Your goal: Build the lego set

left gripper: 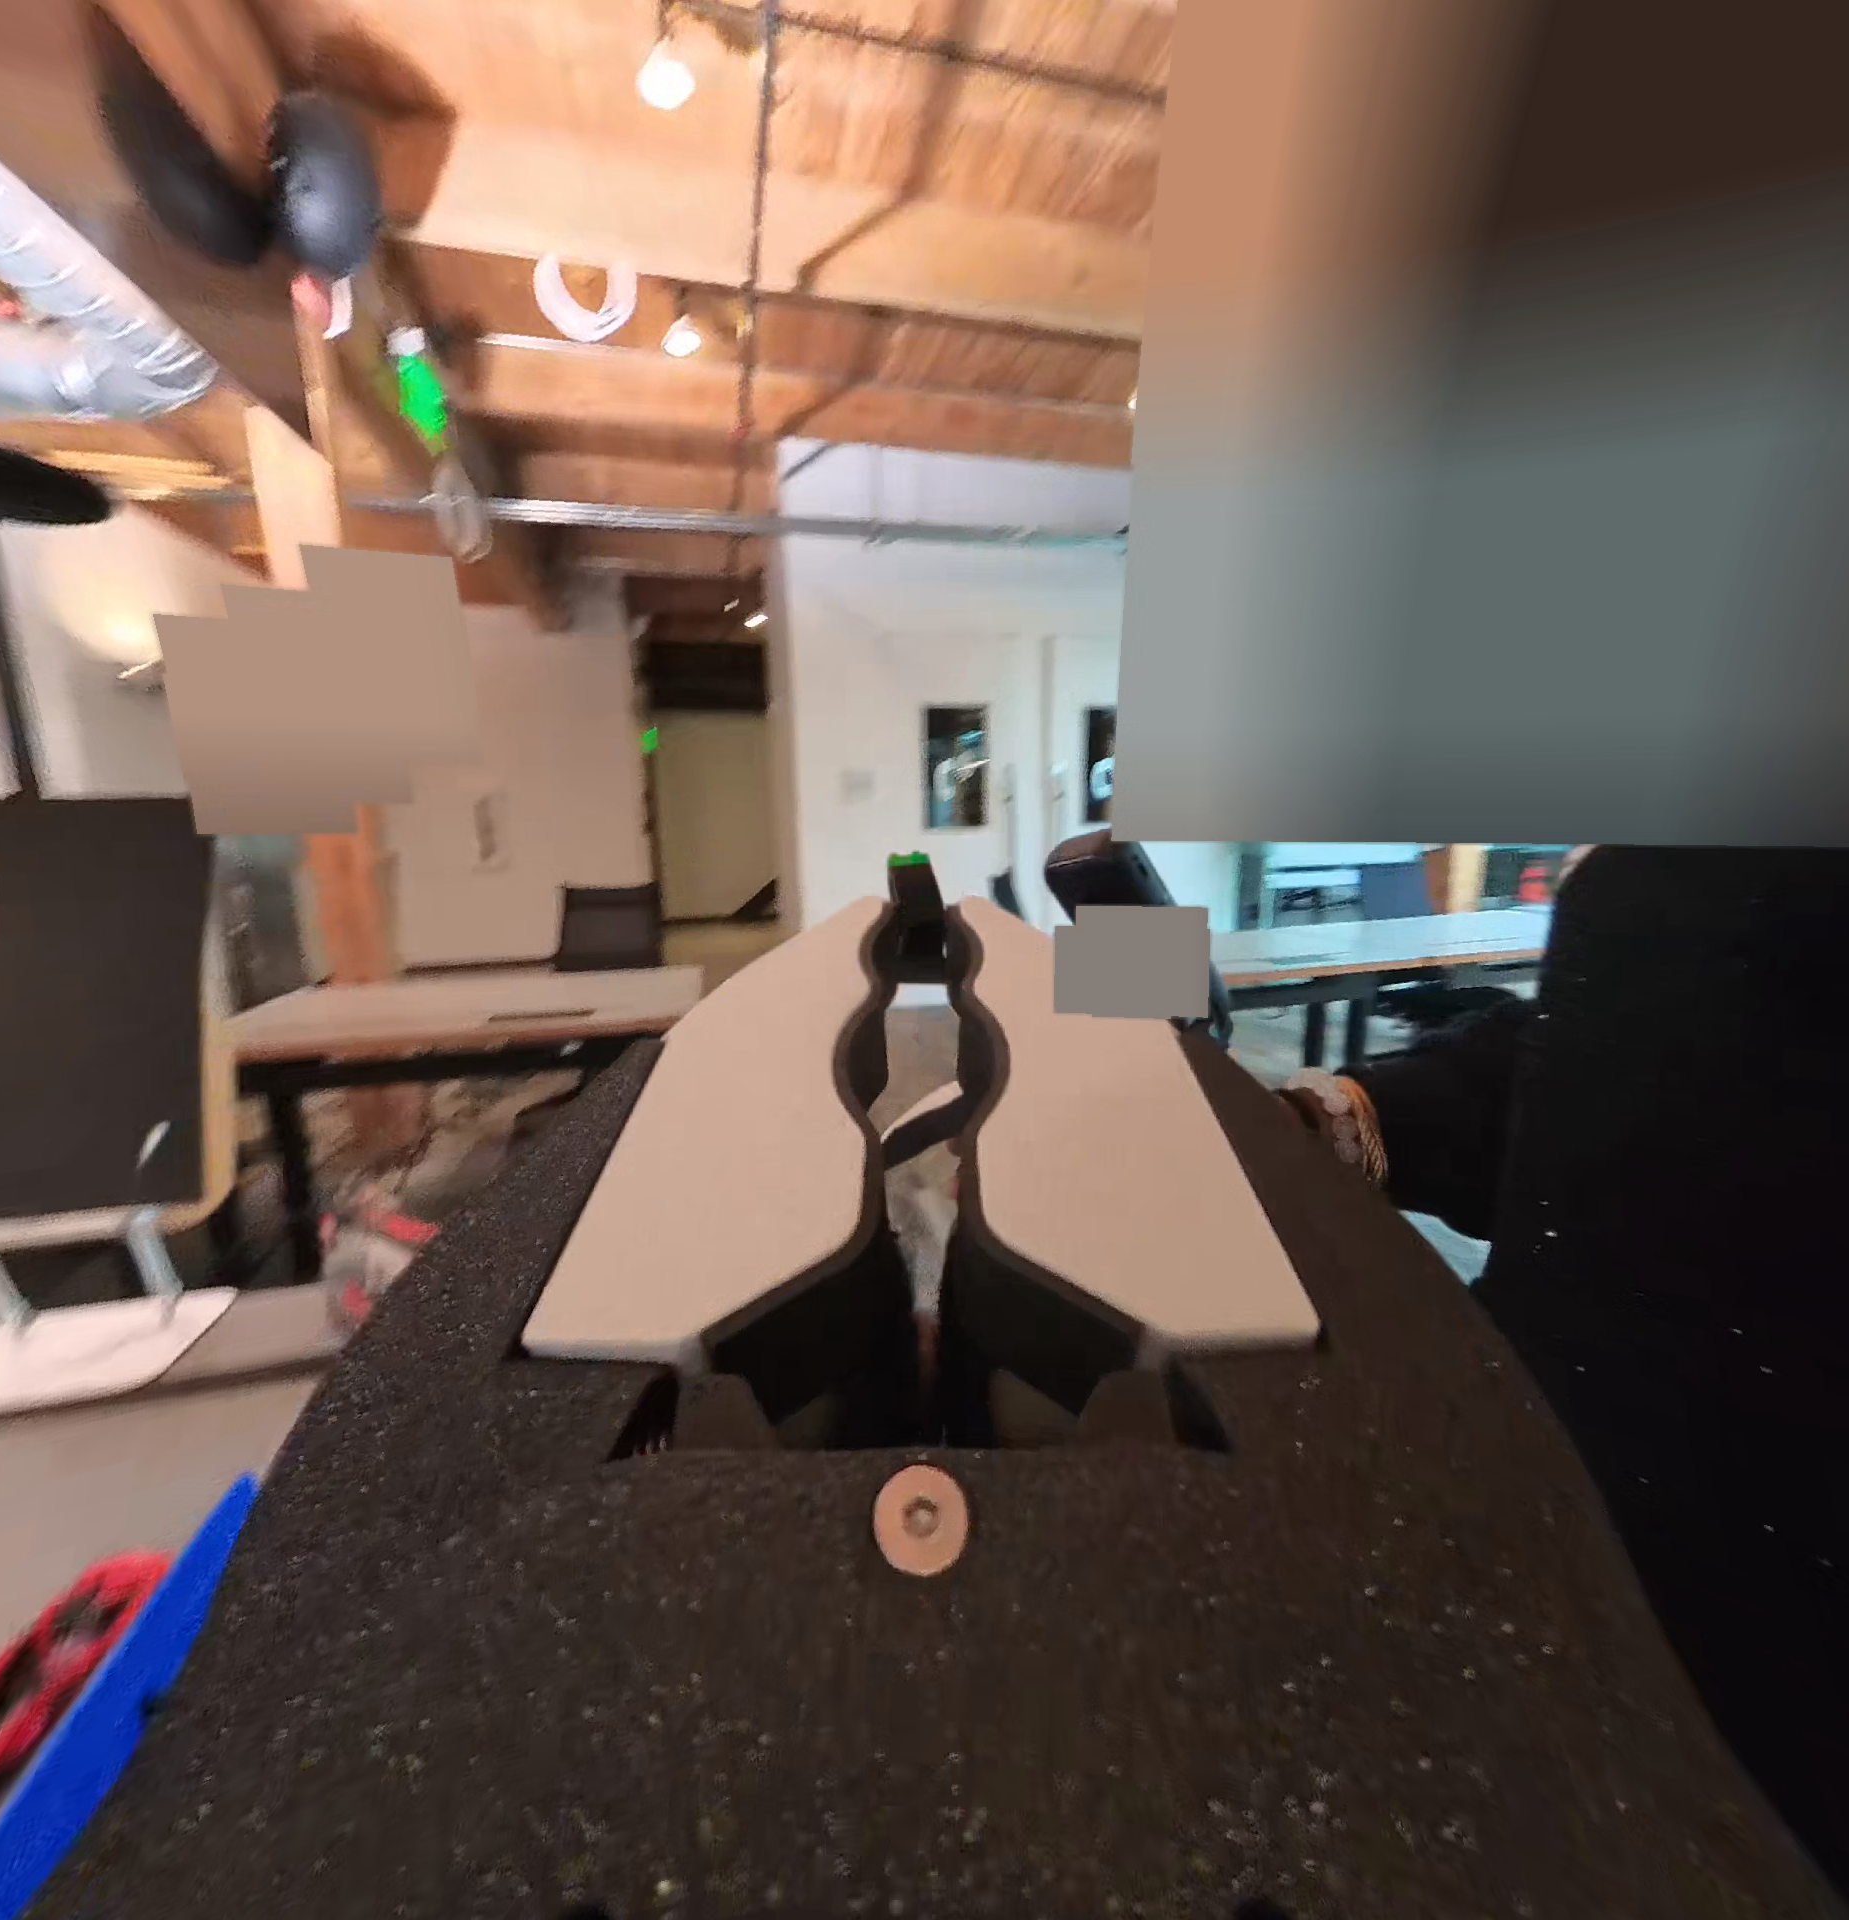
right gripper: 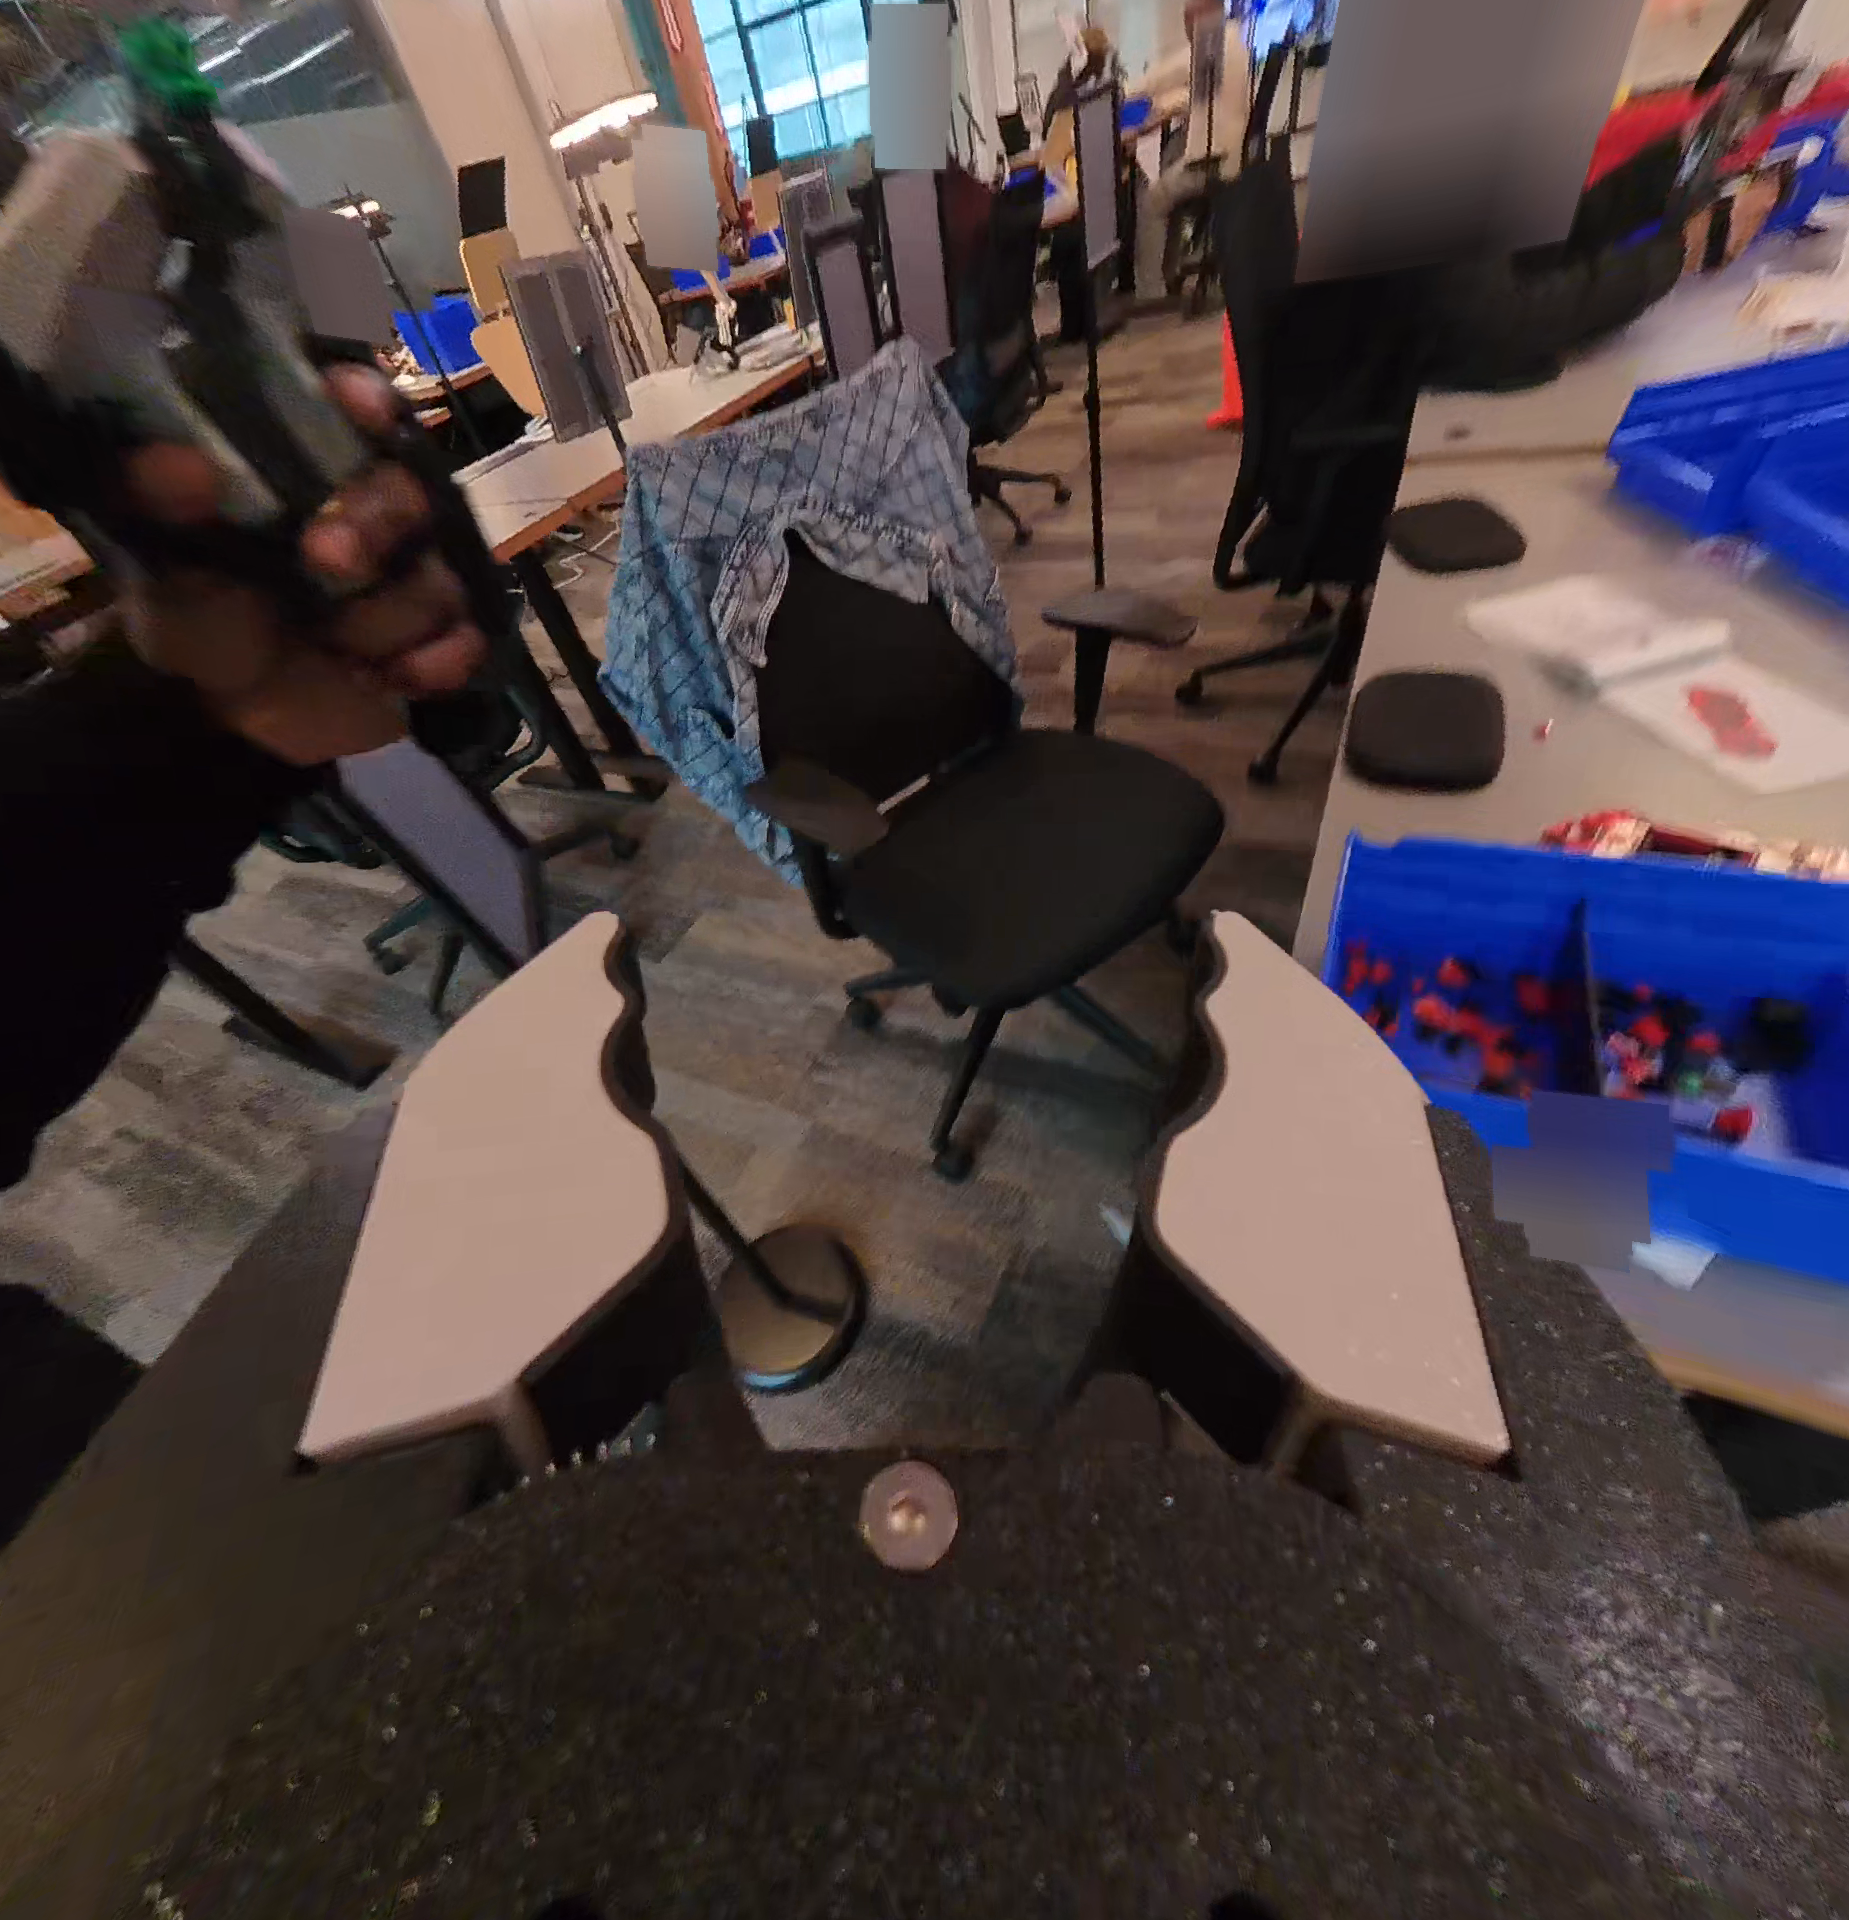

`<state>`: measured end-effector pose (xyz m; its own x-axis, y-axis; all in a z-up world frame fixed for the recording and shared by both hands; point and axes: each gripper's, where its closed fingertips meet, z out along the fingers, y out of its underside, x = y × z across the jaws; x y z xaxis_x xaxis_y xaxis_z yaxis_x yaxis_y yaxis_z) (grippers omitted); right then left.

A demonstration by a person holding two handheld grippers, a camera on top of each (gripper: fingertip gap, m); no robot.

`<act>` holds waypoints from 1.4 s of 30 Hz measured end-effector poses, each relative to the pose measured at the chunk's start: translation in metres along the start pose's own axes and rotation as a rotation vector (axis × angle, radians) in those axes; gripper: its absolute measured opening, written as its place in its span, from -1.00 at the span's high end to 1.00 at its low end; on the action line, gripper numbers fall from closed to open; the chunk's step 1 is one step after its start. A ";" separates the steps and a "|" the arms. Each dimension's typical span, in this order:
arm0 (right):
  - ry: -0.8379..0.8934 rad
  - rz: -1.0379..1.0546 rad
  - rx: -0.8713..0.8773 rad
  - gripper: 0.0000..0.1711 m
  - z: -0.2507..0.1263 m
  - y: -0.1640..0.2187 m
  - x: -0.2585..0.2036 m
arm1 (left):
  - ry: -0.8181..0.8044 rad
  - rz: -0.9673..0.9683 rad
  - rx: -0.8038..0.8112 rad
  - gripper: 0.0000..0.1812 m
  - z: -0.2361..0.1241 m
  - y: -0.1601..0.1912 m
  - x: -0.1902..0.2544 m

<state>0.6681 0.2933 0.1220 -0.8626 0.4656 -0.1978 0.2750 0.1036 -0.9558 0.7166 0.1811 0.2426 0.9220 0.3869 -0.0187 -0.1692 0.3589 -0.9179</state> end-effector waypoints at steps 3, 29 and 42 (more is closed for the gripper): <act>0.050 -0.032 0.030 -0.15 0.040 -0.028 0.021 | 0.126 0.015 0.065 0.92 -0.001 -0.009 -0.072; 0.543 0.216 0.077 -0.14 0.267 -0.072 0.410 | -0.554 0.084 -0.259 0.91 -0.098 -0.046 -0.678; 0.911 0.416 0.179 -0.16 0.372 -0.034 0.466 | -0.018 0.005 -0.288 0.91 0.030 0.060 -0.883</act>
<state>0.0991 0.1793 -0.0187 -0.0407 0.9348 -0.3530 0.3474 -0.3180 -0.8822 -0.1180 -0.1138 0.2155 0.9145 0.4042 -0.0191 -0.0658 0.1019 -0.9926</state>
